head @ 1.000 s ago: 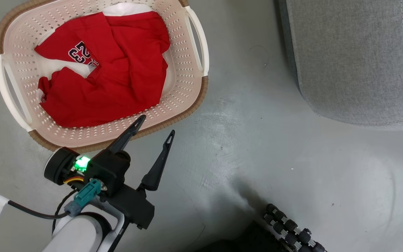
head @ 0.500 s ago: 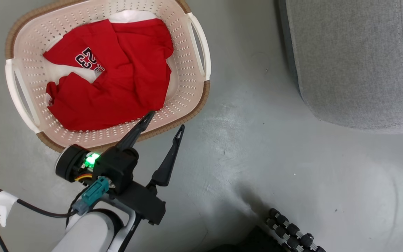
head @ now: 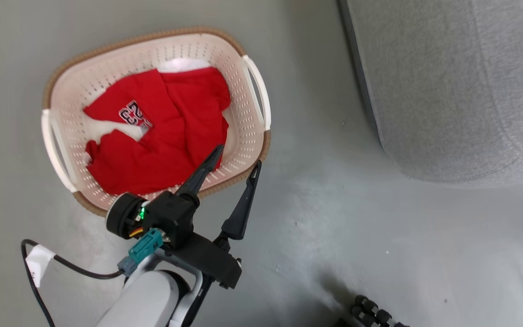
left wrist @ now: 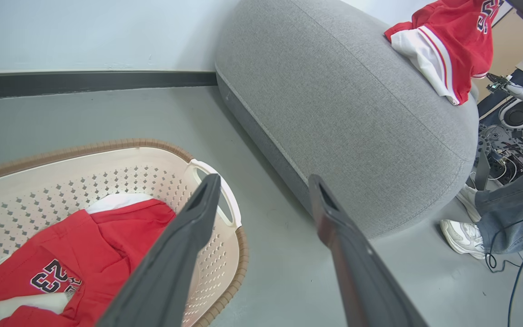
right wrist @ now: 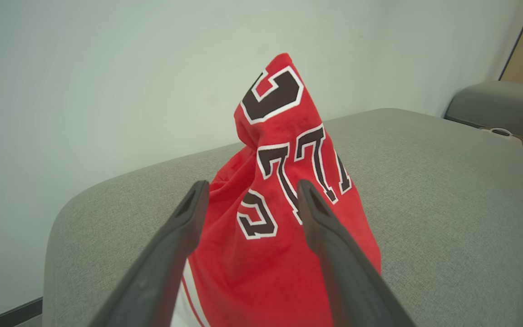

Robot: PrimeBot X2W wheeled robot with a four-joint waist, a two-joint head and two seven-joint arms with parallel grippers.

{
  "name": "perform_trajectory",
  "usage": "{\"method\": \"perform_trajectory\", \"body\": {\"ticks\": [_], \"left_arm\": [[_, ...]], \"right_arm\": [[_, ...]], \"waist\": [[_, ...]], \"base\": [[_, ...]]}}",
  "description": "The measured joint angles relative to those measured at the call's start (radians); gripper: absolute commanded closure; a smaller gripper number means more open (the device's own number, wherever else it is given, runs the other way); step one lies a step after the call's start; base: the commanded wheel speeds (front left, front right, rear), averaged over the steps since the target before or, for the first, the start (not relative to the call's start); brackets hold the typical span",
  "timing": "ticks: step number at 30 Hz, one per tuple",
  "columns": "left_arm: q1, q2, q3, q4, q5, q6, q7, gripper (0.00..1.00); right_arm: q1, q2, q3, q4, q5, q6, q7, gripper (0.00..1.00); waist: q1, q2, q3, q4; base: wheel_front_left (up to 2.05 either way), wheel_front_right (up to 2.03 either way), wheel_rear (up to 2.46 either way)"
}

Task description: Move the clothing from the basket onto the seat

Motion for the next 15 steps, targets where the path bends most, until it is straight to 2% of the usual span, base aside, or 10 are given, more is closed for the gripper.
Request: {"method": "perform_trajectory", "body": {"ticks": [10, 15], "left_arm": [[0.009, -0.081, 0.022, 0.118, -0.067, -0.009, -0.094, 0.0], [0.011, -0.122, 0.039, 0.176, -0.104, -0.009, -0.135, 0.0]], "right_arm": [[0.197, 0.045, 0.033, -0.158, -0.03, 0.0, 0.0, 0.0], [0.299, 0.08, 0.089, -0.22, -0.069, 0.0, 0.0, 0.0]], "waist": [[0.0, -0.0001, -0.146, 0.032], [-0.0001, -0.0001, -0.212, 0.064]], "base": [[0.0, 0.0, 0.0], [0.0, 0.0, 0.0]]}}
